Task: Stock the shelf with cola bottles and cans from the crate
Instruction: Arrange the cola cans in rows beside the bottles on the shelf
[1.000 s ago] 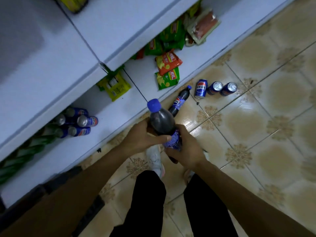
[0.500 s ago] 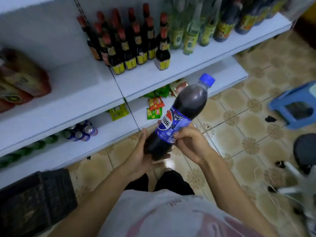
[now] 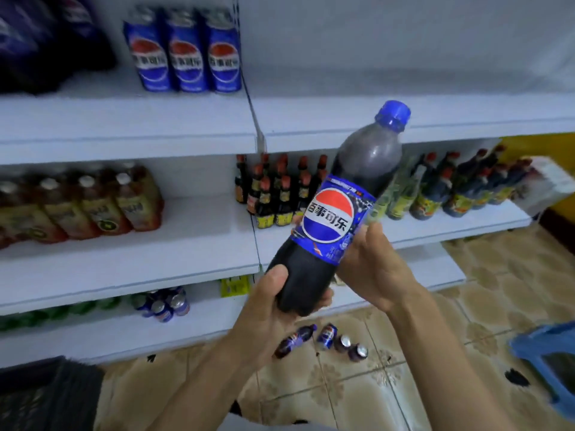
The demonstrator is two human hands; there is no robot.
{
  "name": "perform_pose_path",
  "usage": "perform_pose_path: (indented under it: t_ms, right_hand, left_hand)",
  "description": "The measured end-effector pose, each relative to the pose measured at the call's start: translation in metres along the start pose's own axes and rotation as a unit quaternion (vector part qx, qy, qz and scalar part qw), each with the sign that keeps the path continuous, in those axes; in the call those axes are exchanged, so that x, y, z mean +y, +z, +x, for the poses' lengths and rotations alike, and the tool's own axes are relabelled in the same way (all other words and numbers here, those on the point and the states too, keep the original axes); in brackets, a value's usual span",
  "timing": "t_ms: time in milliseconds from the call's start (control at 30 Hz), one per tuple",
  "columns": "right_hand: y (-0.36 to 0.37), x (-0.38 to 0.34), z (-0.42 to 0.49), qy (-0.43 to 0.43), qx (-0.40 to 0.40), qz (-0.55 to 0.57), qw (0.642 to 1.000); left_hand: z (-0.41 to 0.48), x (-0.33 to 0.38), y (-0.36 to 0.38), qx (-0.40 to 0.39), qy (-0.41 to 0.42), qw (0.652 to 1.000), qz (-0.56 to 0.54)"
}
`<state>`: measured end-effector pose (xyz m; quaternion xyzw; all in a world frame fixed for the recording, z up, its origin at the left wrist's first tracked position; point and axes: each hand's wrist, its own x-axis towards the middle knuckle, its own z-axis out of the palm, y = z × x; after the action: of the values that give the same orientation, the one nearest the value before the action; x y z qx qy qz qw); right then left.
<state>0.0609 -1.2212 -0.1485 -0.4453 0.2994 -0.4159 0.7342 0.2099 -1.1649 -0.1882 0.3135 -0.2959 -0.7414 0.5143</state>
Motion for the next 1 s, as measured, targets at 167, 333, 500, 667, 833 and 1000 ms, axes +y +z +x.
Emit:
perform_pose_path:
  t_ms: [167, 333, 500, 667, 833, 1000]
  right_hand:
    - [0.059, -0.021, 0.048, -0.063, 0.049, -0.110, 0.991]
    - [0.138, -0.036, 0.104, -0.120, 0.052, -0.226, 0.965]
    - [0.202, -0.042, 0.182, -0.145, 0.017, -0.222, 0.964]
    - [0.245, -0.049, 0.257, -0.160, 0.022, -0.257, 0.953]
    - [0.266, -0.047, 0.339, -0.156, 0.061, -0.302, 0.938]
    - [0.269, -0.027, 0.419, -0.160, 0.113, -0.387, 0.901]
  left_hand:
    - [0.014, 0.061, -0.042, 0.055, 0.141, 0.985, 0.087]
    - [0.024, 0.137, -0.092, 0.037, 0.264, 0.953, 0.145]
    - [0.037, 0.228, -0.150, 0.032, 0.340, 0.916, 0.212]
    - [0.053, 0.295, -0.209, 0.107, 0.369, 0.858, 0.340]
    - [0.078, 0.376, -0.263, 0.281, 0.437, 0.631, 0.576]
    - [0.132, 0.425, -0.309, 0.313, 0.446, 0.398, 0.738]
